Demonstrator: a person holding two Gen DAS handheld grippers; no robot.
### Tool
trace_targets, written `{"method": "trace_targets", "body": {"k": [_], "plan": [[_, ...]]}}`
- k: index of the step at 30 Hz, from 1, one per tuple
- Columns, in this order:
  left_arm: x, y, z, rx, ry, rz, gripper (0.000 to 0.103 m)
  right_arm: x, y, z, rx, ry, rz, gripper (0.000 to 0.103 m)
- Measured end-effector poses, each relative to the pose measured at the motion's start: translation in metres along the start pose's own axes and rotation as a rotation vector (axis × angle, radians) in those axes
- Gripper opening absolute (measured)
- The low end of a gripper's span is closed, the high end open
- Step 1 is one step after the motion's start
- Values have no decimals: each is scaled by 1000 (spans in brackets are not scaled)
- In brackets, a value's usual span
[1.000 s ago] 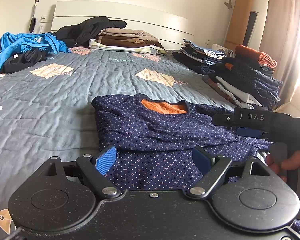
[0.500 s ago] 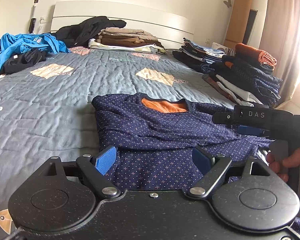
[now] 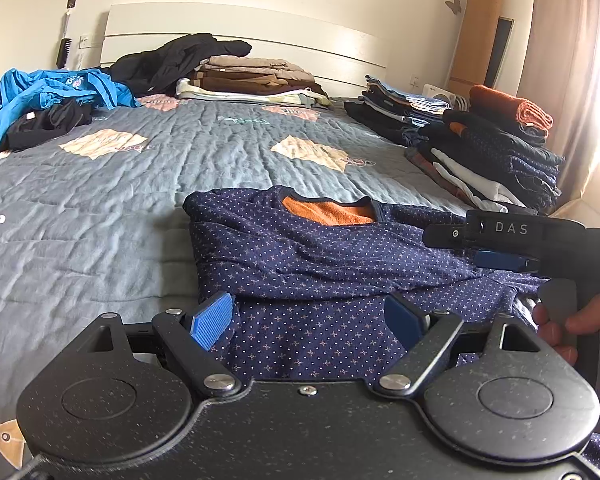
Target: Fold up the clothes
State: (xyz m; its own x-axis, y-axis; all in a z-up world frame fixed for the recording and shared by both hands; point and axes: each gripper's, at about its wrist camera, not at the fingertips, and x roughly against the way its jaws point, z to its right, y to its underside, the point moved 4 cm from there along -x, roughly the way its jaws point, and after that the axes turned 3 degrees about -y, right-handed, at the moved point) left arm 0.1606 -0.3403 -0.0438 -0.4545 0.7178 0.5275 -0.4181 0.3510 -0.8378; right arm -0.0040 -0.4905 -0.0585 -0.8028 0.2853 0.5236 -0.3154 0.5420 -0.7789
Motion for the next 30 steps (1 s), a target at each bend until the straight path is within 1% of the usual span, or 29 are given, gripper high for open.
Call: {"method": "trace_targets", "body": {"k": [16, 23, 28, 30], "plan": [[-1, 2, -1, -14, -12, -3, 82, 0, -1, 3, -8, 4, 3, 89], [0, 4, -4, -39, -37, -2, 82, -2, -3, 5, -10, 1, -3, 89], [-6, 10, -6, -85, -76, -14, 82, -3, -5, 9, -26, -3, 1, 89], [-7, 12, -5, -137, -104, 0, 82, -3, -7, 13, -41, -3, 2, 89]]}}
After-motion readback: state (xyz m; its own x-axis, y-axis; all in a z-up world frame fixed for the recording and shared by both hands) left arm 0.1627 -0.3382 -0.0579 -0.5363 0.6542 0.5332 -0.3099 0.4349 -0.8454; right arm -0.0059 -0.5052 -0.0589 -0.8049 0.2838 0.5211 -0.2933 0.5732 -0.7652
